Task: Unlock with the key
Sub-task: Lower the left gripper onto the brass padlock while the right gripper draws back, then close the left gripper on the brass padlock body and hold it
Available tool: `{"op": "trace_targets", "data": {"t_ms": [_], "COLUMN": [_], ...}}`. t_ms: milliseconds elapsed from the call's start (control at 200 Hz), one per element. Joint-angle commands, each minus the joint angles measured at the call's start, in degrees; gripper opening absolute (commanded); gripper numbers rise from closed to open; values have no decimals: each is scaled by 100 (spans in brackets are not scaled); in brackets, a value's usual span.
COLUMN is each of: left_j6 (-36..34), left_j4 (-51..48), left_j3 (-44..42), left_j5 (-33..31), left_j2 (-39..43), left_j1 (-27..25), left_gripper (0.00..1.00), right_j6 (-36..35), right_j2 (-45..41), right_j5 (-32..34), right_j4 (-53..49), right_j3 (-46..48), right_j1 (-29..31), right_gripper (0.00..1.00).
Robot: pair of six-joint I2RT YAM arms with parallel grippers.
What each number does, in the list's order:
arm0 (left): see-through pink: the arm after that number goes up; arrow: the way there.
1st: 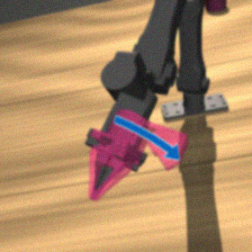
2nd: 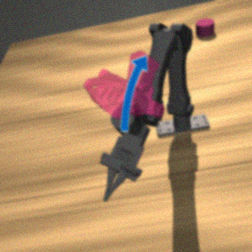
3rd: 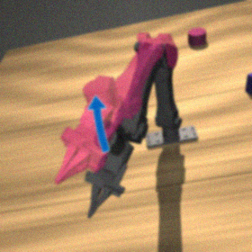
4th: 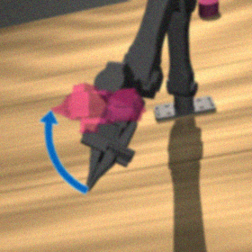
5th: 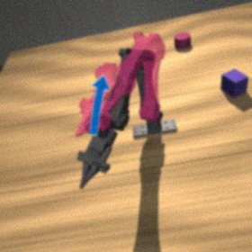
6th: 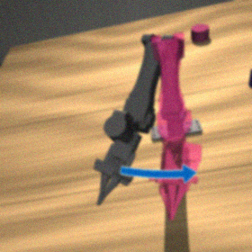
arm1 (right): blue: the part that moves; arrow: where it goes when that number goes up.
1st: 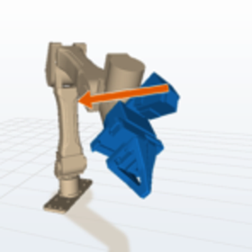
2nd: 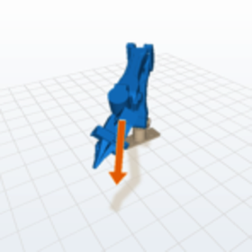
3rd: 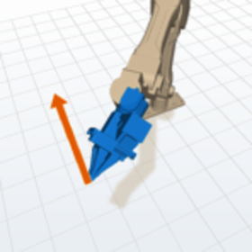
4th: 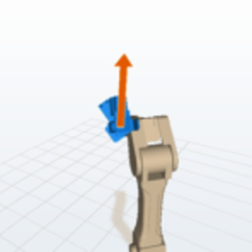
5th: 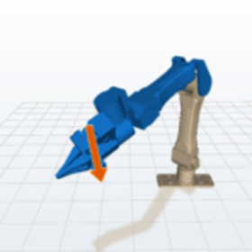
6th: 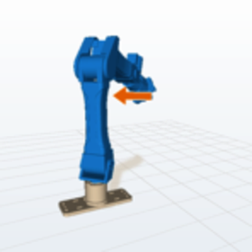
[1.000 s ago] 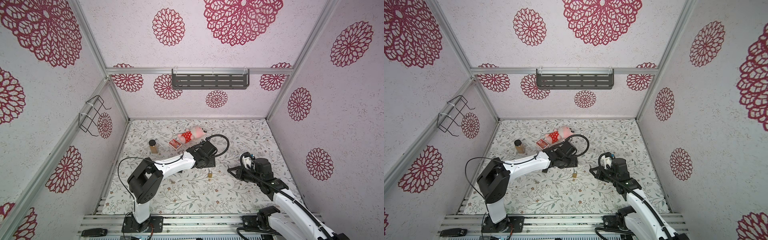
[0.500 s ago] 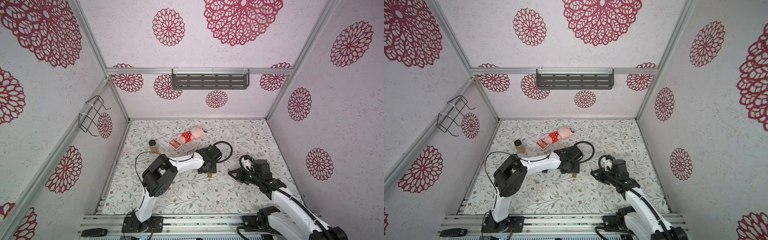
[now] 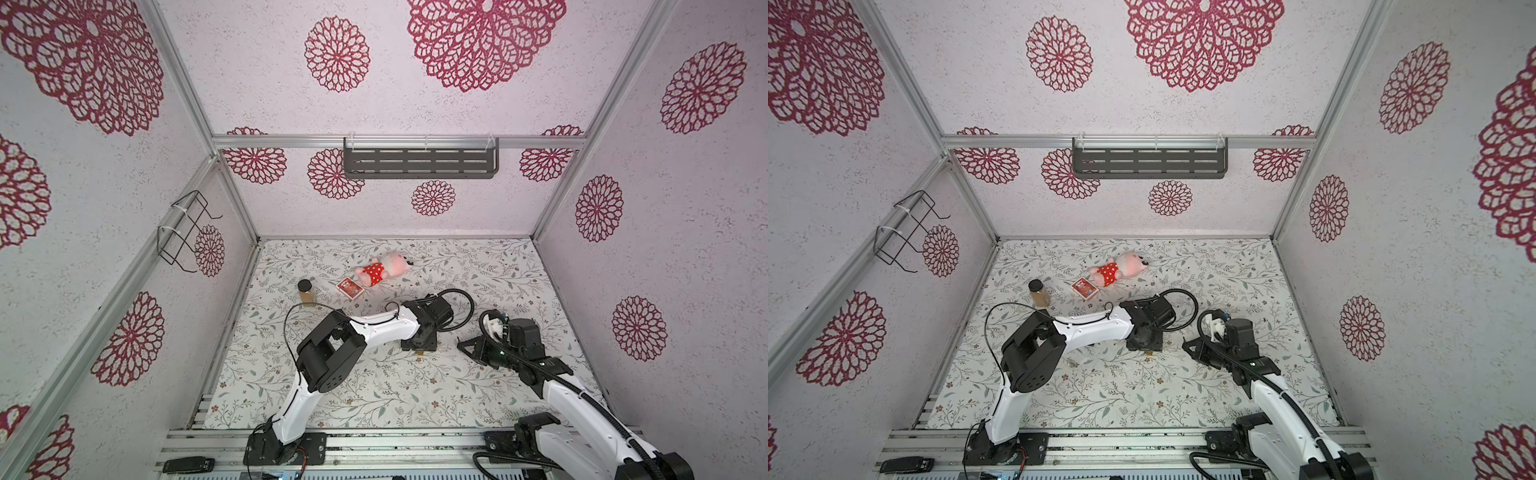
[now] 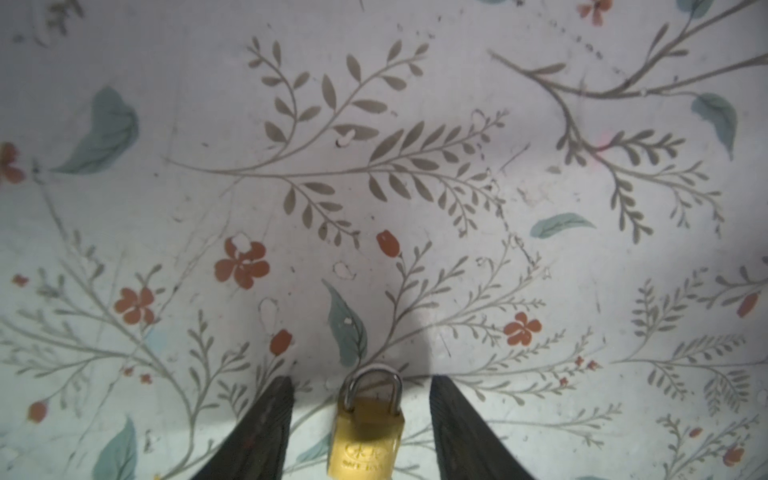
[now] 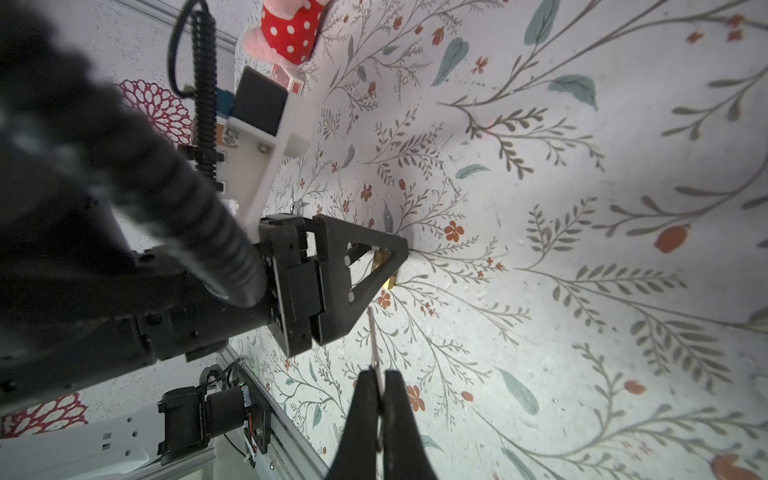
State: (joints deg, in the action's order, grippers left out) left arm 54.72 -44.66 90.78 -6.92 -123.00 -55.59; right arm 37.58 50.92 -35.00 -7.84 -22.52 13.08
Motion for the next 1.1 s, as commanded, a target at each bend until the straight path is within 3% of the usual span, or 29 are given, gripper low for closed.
{"op": "trace_targets", "data": {"t_ms": [0,1091], "left_j6": [51,444], "left_j4": [-263,-578], "left_j3": [122,131], "left_j5": [-211,-364], "left_j2": [-165,-373], "left_j1": [-92,-371], "left_gripper": [55,33], "right_j6": [-100,-7], "right_j2": [-4,137], "right_j5": [-134,-322], "right_j4": [15,284], "right_j3": [-43,-53], "right_j1": [-51,-68], "right_gripper": [0,0]}}
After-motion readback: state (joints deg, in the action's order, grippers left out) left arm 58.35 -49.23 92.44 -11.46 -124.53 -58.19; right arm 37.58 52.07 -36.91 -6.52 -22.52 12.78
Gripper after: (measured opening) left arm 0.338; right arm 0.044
